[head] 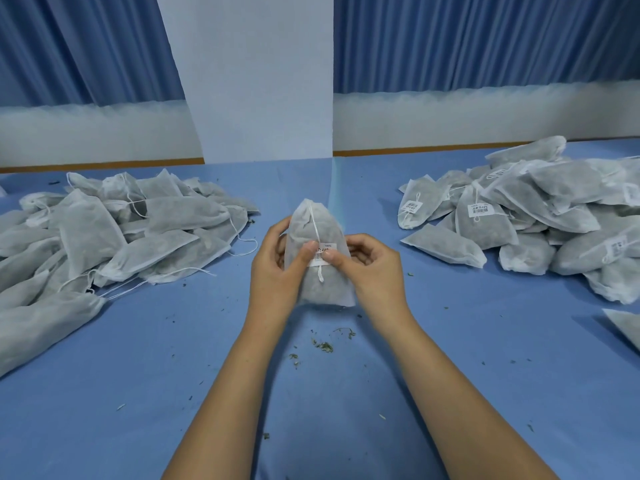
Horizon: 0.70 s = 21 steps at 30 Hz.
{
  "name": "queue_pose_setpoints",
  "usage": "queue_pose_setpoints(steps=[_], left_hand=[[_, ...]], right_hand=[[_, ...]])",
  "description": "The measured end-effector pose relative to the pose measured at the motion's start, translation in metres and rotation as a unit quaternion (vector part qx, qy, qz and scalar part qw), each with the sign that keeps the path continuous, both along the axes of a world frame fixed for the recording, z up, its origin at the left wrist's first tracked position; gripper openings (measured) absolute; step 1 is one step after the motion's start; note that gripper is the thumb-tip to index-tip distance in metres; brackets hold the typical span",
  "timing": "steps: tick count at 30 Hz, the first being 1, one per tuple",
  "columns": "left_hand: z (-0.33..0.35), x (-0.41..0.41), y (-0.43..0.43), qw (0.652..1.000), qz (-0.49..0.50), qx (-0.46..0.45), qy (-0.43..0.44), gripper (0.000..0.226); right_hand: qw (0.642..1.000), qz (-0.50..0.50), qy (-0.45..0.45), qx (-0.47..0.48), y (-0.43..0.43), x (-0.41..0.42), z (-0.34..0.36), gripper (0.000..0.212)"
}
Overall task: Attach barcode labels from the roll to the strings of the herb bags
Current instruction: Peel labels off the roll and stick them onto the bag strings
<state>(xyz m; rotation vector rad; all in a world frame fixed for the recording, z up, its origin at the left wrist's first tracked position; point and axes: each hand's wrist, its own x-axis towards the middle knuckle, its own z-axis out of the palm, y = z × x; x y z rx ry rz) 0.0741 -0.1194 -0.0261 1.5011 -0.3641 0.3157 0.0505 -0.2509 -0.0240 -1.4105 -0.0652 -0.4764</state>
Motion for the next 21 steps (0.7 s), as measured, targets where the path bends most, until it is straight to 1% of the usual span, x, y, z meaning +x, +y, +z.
queue_pose_setpoints(steps=[2, 4, 8, 10, 12, 13, 14, 16, 18, 20, 21], left_hand=[[0.001, 0.0, 0.0, 1.0, 0.017, -0.007, -0.003, 0.038], [0.005, 0.0, -0.001, 1.0, 0.024, 0.009, -0.015, 0.038], [0.022, -0.002, -0.021, 0.997, 0.023, 0.08, 0.0, 0.037], [0.033, -0.002, -0.039, 0.995, 0.037, 0.095, -0.005, 0.035], [0.042, -0.001, -0.06, 0.996, 0.042, 0.084, 0.0, 0.036], [0.046, 0.0, -0.07, 0.996, 0.044, 0.083, 0.009, 0.038], [0.048, 0.0, -0.083, 0.995, 0.046, 0.088, 0.019, 0.041], [0.045, 0.003, -0.103, 0.992, 0.048, 0.104, 0.046, 0.045], [0.04, 0.005, -0.126, 0.99, 0.033, 0.108, 0.087, 0.054], [0.036, 0.006, -0.147, 0.987, -0.025, 0.081, 0.133, 0.067], [0.034, 0.007, -0.156, 0.984, -0.057, 0.064, 0.154, 0.073]], right_hand=[[1.0, 0.008, -0.003, -0.006, 0.002, -0.001, 0.001, 0.01], [1.0, -0.001, -0.003, -0.005, 0.001, -0.001, 0.003, 0.008], [0.998, -0.049, -0.018, 0.022, -0.011, -0.005, 0.014, 0.007], [0.998, -0.049, -0.018, 0.036, -0.022, -0.009, 0.021, 0.011], [1.0, -0.02, 0.007, 0.016, -0.041, -0.015, 0.025, 0.018], [0.999, 0.008, 0.033, -0.004, -0.052, -0.02, 0.025, 0.02], [0.997, 0.037, 0.066, -0.02, -0.066, -0.025, 0.026, 0.02], [0.99, 0.076, 0.119, -0.022, -0.088, -0.033, 0.022, 0.013], [0.99, 0.044, 0.13, 0.017, -0.109, -0.035, 0.019, 0.007], [0.987, -0.006, 0.115, 0.108, -0.128, -0.027, 0.02, 0.008], [0.981, -0.015, 0.104, 0.162, -0.137, -0.021, 0.021, 0.011]])
